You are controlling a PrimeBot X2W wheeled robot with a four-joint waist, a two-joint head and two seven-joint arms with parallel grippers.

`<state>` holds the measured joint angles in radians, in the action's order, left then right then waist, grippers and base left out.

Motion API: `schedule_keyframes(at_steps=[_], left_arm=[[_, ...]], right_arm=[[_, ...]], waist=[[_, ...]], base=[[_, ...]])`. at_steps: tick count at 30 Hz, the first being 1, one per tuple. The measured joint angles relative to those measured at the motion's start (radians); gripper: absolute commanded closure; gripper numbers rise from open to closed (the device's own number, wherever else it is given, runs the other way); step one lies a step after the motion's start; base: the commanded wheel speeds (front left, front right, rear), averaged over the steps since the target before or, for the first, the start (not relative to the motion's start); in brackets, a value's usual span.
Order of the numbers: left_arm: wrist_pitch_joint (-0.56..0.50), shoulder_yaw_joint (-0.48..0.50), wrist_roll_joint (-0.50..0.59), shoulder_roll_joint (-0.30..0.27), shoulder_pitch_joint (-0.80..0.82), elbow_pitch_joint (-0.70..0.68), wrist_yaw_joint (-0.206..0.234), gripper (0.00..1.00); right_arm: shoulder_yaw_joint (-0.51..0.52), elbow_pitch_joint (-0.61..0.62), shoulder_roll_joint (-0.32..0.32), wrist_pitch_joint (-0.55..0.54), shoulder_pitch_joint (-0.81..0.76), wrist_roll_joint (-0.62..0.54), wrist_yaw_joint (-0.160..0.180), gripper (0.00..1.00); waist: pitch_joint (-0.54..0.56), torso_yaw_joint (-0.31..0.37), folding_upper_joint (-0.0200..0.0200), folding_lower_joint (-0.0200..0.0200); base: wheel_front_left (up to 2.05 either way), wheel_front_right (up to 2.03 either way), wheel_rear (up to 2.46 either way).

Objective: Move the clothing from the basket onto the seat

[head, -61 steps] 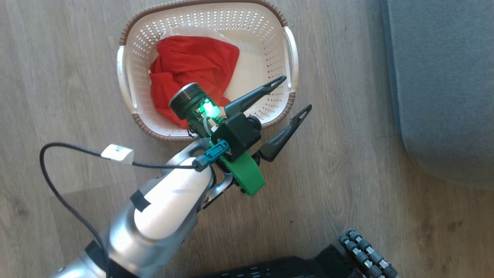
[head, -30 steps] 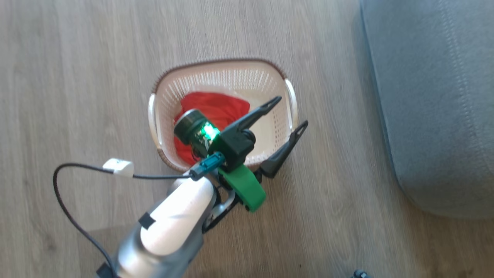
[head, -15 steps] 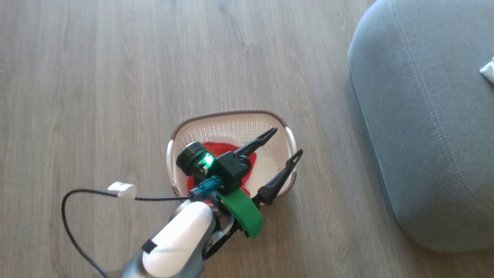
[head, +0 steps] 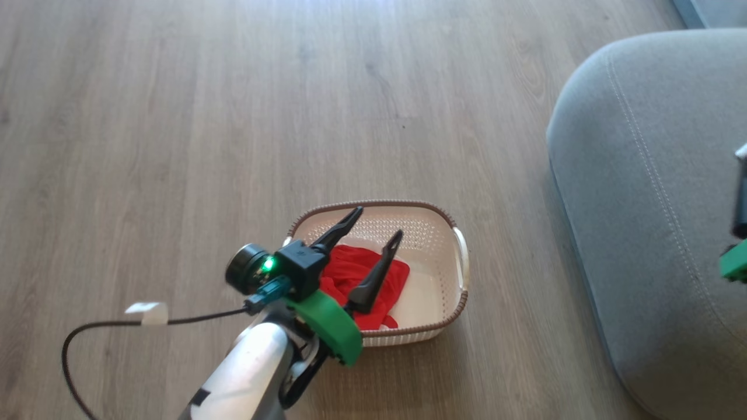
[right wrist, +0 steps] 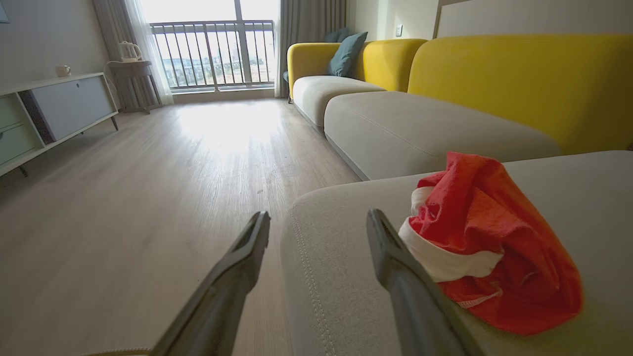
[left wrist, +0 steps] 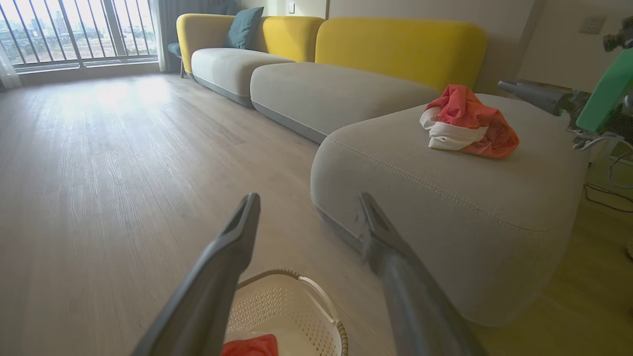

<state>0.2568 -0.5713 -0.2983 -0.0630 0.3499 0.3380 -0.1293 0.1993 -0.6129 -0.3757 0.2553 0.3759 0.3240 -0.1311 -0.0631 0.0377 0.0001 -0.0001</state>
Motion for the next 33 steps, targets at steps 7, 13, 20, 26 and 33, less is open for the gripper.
schedule_keyframes(at_steps=[7, 13, 20, 26, 33], left_arm=[[0.0, 0.105, 0.022, 0.001, -0.056, 0.016, 0.0, 0.0], [0.0, 0.222, 0.047, 0.002, -0.093, 0.026, 0.0, 0.0], [0.0, 0.344, 0.084, 0.008, -0.134, 0.029, 0.0, 0.0], [0.0, 0.415, 0.117, 0.013, -0.154, 0.03, 0.004, 0.0], [0.0, 0.456, 0.125, 0.017, -0.174, 0.023, 0.025, 0.0]], right_arm=[[-0.09, 0.153, 0.047, 0.0, -0.114, 0.02, 0.0, 0.0], [-0.118, 0.223, 0.089, 0.0, -0.171, 0.019, 0.0, 0.0], [-0.155, 0.268, 0.14, 0.0, -0.209, 0.015, 0.0, 0.0], [-0.175, 0.271, 0.171, 0.0, -0.236, 0.011, 0.0, 0.0], [-0.209, 0.27, 0.189, 0.0, -0.237, 0.0, 0.0, 0.0]], waist=[[0.033, -0.043, 0.0, 0.0], [0.057, -0.078, 0.0, 0.0], [0.06, -0.092, 0.0, 0.0], [0.047, -0.081, 0.0, 0.0], [0.031, -0.066, 0.0, 0.0]], base=[[0.0, 0.0, 0.0], [0.0, 0.0, 0.0], [0.0, 0.0, 0.0], [0.0, 0.0, 0.0], [0.0, 0.0, 0.0]])
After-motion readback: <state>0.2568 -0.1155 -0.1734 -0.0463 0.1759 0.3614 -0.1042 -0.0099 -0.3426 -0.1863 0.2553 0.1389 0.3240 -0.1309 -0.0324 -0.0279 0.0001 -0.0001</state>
